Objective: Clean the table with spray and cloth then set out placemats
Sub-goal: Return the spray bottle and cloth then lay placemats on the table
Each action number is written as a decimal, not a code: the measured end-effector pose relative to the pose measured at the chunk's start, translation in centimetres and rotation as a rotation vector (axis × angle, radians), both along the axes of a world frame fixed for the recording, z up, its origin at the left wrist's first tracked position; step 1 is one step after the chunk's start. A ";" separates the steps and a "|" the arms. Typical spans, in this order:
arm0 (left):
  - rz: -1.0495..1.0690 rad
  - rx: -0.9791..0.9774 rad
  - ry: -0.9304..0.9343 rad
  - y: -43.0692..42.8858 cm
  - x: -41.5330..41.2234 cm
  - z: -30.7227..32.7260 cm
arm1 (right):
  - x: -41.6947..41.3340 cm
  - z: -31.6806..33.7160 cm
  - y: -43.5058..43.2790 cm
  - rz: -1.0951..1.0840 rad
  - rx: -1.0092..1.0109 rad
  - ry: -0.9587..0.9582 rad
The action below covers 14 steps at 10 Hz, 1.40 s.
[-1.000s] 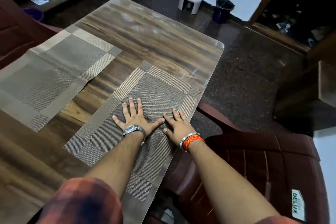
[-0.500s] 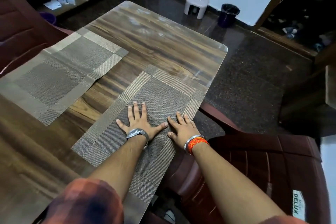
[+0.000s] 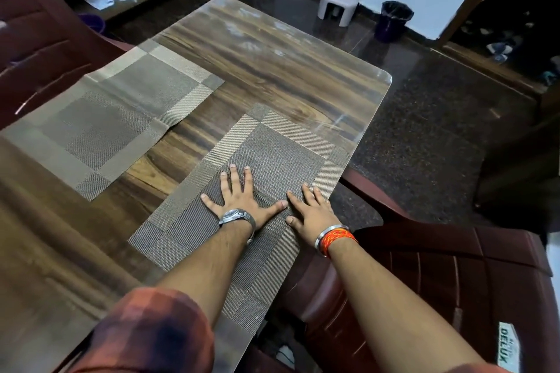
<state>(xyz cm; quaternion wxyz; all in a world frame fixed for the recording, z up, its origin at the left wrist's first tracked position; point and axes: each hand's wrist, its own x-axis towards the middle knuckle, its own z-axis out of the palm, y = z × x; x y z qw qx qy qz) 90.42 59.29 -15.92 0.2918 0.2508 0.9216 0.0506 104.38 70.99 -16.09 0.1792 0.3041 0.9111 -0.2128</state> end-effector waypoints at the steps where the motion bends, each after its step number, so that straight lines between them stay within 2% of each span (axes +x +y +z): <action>1: -0.015 -0.009 -0.006 0.2 -0.1 -0.1 | 0.0 -0.1 -0.1 -0.014 -0.004 0.007; 14: -0.033 0.001 -0.001 0.0 -0.2 -0.1 | 0.3 -0.1 0.4 0.011 -0.025 0.026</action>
